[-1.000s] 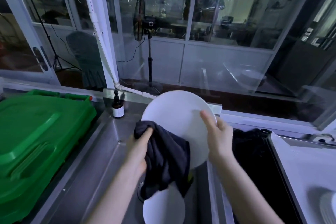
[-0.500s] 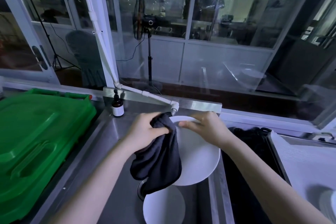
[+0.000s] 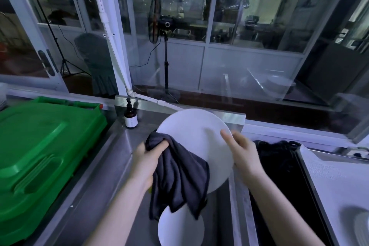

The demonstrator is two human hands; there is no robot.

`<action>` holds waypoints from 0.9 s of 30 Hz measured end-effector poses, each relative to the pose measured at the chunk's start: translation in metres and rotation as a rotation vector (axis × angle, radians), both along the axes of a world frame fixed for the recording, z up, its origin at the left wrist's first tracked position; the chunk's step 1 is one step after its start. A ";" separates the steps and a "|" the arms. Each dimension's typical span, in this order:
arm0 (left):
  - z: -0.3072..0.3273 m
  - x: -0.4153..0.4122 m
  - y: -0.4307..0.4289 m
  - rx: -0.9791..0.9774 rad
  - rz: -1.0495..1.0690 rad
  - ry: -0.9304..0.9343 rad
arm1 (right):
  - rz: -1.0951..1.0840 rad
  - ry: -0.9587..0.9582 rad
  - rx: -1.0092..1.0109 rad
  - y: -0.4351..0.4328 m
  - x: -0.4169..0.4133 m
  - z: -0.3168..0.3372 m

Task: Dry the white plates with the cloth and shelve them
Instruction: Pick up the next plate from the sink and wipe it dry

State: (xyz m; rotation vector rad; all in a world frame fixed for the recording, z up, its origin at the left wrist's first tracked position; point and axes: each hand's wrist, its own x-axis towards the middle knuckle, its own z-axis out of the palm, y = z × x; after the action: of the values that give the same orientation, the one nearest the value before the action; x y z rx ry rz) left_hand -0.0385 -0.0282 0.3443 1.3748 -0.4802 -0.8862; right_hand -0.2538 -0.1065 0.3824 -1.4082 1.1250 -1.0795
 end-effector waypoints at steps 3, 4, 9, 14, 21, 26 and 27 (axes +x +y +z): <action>0.023 0.008 -0.004 -0.094 -0.239 -0.356 | 0.293 0.327 -0.228 -0.018 -0.007 0.027; 0.031 0.007 -0.007 -0.119 -0.333 -0.488 | 0.368 0.469 -0.293 -0.021 -0.003 0.031; 0.049 -0.001 -0.015 -0.163 -0.490 -0.758 | 0.381 0.594 -0.466 -0.013 0.009 0.026; 0.013 -0.010 -0.006 -0.064 -0.137 -0.025 | 0.043 0.058 -0.051 -0.008 -0.002 0.016; -0.005 -0.009 -0.003 0.060 0.034 0.087 | -0.074 -0.060 0.099 -0.001 0.002 -0.016; 0.024 0.010 -0.003 -0.096 -0.238 -0.361 | 0.261 0.445 -0.280 -0.019 -0.006 0.022; 0.031 0.010 -0.006 -0.124 -0.328 -0.456 | 0.312 0.545 -0.344 -0.019 0.000 0.025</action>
State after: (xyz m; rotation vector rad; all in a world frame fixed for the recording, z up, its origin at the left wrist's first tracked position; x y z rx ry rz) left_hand -0.0288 -0.0338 0.3756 1.4056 -1.1173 -0.7838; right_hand -0.2537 -0.1255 0.4074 -2.1589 1.0657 -0.6986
